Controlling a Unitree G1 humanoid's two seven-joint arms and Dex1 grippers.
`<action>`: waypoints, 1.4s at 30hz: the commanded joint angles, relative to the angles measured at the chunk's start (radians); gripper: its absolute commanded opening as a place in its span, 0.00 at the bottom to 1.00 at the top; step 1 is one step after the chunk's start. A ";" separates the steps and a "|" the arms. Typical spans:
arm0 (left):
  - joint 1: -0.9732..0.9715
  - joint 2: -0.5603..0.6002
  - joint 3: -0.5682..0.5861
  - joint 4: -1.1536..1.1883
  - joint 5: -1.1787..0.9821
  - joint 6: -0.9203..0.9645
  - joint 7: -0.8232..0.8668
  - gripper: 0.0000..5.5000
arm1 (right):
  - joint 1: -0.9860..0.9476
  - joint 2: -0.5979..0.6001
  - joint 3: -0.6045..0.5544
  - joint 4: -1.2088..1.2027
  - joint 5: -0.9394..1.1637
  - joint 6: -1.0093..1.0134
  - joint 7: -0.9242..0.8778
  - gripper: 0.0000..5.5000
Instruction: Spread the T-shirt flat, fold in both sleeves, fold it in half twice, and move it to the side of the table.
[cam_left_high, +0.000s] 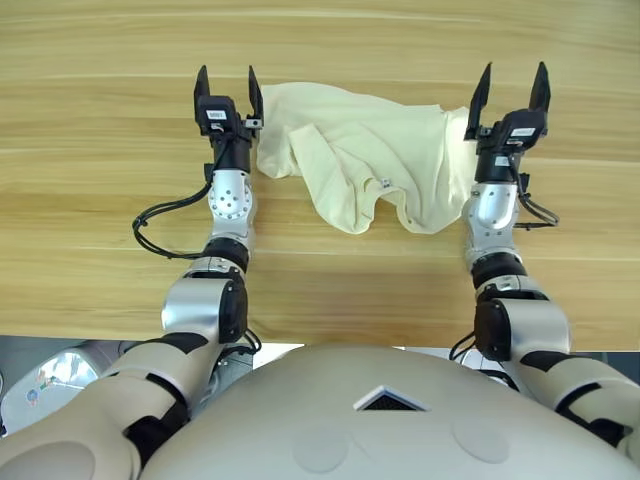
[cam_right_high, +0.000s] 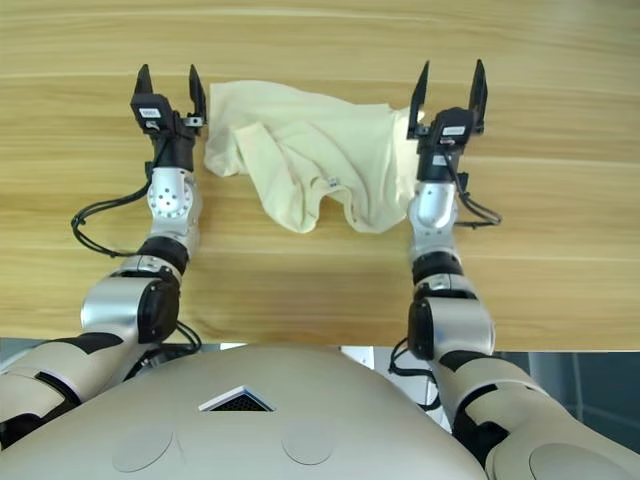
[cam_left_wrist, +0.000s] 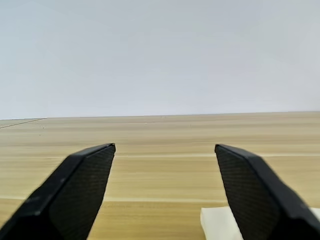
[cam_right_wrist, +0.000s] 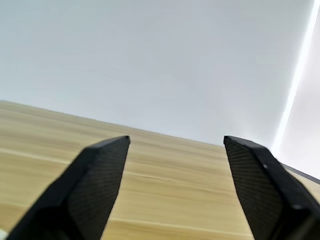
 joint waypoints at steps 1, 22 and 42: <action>0.035 0.020 -0.044 -0.034 0.070 -0.042 0.020 0.67 | 0.058 -0.065 -0.007 0.025 -0.044 0.003 -0.016 0.63; 0.045 -0.019 -0.026 -0.041 -0.029 0.032 -0.067 0.67 | 0.052 -0.066 -0.023 0.082 -0.064 0.093 -0.100 0.63; 0.032 -0.013 -0.034 -0.028 0.001 0.050 -0.022 0.67 | 0.049 -0.068 0.016 0.086 -0.121 0.085 -0.150 0.63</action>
